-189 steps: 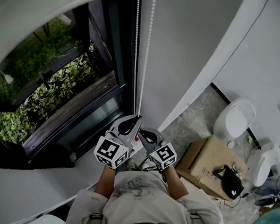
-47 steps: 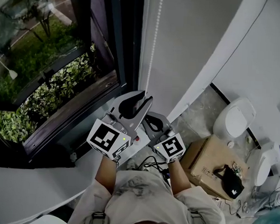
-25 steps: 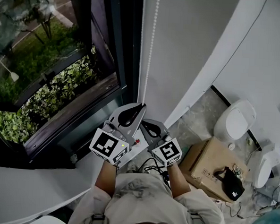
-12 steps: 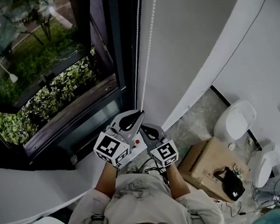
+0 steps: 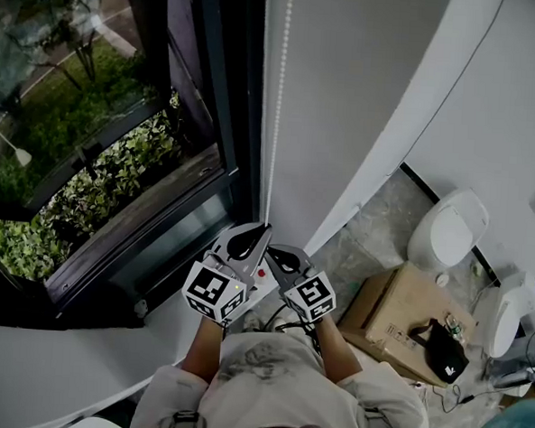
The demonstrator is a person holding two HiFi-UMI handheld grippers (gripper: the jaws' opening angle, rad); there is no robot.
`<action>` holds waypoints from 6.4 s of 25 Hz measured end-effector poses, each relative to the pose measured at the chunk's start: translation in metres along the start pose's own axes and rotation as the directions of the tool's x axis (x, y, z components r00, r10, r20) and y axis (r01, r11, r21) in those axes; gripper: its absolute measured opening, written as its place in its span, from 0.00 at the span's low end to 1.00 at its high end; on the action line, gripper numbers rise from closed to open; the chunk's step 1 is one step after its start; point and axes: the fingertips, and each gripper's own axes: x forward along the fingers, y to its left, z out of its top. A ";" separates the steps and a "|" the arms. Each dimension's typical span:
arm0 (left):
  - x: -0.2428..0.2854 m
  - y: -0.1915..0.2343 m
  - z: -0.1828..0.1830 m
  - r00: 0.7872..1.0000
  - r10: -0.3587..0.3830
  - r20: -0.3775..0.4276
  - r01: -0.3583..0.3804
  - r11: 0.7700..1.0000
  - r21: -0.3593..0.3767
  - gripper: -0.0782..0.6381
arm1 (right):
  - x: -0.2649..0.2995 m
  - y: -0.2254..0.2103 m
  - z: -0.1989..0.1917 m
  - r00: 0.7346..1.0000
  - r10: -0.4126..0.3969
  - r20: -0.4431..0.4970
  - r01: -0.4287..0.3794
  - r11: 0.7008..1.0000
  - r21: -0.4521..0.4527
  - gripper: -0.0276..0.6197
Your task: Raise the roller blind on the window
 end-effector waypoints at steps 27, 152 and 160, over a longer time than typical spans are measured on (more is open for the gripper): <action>-0.006 0.004 -0.019 0.999 0.008 -0.032 -0.008 1.000 -0.013 0.12 | -0.028 0.007 0.013 1.000 0.016 0.019 -0.015 1.000 -0.013 0.15; 0.001 0.027 -0.179 0.971 0.032 -0.235 -0.056 0.994 -0.098 0.14 | 0.014 -0.037 0.088 0.987 -0.089 0.133 0.104 0.989 -0.109 0.10; -0.005 0.032 -0.161 0.979 0.055 -0.198 -0.073 0.994 -0.086 0.21 | 0.003 -0.036 0.088 0.986 -0.111 0.128 0.127 0.985 -0.120 0.16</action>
